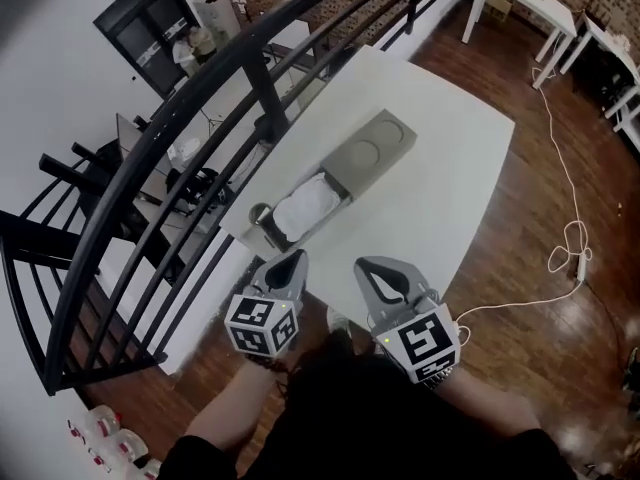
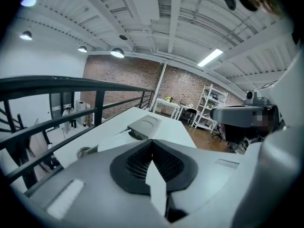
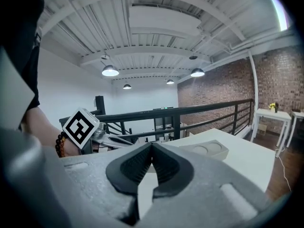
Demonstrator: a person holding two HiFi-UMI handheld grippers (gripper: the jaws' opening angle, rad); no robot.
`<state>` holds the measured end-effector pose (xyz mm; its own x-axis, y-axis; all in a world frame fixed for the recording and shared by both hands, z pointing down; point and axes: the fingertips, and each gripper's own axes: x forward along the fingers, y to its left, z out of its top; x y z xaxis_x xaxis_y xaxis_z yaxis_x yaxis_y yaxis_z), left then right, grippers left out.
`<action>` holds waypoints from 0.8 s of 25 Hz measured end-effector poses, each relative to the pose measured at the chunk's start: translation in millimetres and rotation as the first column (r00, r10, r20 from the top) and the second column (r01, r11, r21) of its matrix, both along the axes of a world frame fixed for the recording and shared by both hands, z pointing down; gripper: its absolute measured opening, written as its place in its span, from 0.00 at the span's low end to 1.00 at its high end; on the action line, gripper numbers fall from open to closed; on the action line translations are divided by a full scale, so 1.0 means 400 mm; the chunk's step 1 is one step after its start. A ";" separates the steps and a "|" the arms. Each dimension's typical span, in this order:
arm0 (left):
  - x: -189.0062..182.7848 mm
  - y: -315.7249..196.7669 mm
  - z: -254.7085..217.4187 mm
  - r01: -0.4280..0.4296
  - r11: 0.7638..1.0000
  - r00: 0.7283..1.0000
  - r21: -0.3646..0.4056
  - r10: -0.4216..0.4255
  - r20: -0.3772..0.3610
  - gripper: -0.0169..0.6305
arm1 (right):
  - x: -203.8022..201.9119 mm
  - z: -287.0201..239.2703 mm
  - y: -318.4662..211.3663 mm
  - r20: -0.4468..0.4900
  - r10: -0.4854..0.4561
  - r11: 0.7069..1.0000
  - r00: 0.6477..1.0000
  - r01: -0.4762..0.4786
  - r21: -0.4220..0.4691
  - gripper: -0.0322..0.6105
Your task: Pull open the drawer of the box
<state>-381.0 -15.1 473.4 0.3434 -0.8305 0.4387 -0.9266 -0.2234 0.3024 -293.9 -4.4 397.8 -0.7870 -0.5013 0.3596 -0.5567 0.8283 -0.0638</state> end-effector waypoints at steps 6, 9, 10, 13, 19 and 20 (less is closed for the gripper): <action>0.168 0.073 -0.048 -0.065 0.997 0.996 0.038 0.063 0.060 0.05 | 0.065 -0.027 0.053 0.031 -0.063 0.998 0.998 0.062 0.032 0.04; 0.221 0.105 -0.080 -0.104 0.992 0.985 0.070 0.093 0.145 0.05 | 0.082 -0.054 0.084 0.034 -0.096 0.994 0.995 0.094 0.058 0.04; 0.236 0.113 -0.091 -0.113 0.990 0.982 0.080 0.099 0.162 0.05 | 0.089 -0.059 0.094 0.037 -0.103 0.993 0.994 0.100 0.063 0.04; 0.266 0.130 -0.115 -0.102 0.990 0.983 0.099 0.085 0.163 0.05 | 0.111 -0.068 0.121 0.050 -0.118 0.991 0.992 0.115 0.069 0.04; 0.282 0.157 -0.141 -0.053 0.990 0.985 0.128 0.031 0.167 0.05 | 0.142 -0.080 0.159 0.056 -0.148 0.985 0.987 0.143 0.092 0.04; 0.286 0.163 -0.144 -0.048 0.990 0.985 0.131 0.025 0.170 0.05 | 0.146 -0.081 0.165 0.057 -0.153 0.985 0.987 0.147 0.094 0.04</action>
